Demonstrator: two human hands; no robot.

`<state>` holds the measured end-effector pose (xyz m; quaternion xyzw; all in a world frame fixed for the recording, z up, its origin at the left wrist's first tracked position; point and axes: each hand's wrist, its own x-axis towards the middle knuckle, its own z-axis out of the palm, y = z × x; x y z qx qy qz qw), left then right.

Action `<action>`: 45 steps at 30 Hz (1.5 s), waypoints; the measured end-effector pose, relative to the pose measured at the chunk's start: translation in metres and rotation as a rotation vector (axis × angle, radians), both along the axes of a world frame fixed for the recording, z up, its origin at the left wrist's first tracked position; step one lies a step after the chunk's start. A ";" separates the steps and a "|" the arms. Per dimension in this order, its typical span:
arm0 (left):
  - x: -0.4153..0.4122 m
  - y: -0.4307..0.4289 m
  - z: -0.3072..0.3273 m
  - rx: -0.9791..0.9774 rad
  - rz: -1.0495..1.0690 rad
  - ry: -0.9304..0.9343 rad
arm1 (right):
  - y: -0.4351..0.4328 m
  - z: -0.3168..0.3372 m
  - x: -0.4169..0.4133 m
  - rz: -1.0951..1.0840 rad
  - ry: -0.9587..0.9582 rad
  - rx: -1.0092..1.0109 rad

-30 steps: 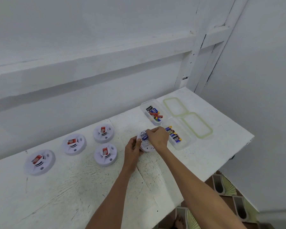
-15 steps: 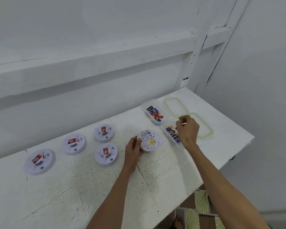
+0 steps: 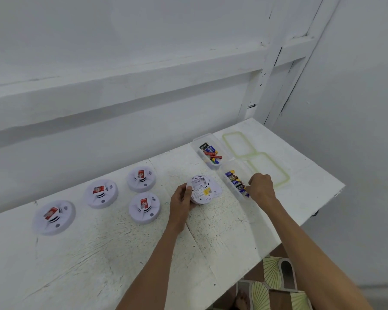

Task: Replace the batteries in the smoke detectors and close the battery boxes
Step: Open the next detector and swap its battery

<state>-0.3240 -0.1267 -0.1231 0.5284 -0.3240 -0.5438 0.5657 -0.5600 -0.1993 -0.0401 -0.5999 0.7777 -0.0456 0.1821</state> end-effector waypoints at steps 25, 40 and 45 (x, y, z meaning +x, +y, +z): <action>0.000 0.000 -0.002 -0.002 0.003 0.003 | -0.006 0.001 0.015 0.203 0.270 0.122; -0.001 -0.017 -0.003 0.012 0.124 -0.076 | -0.079 0.004 0.067 0.343 -0.013 -0.258; 0.006 -0.030 -0.003 0.008 0.145 -0.123 | -0.104 -0.006 0.079 0.419 0.102 -0.102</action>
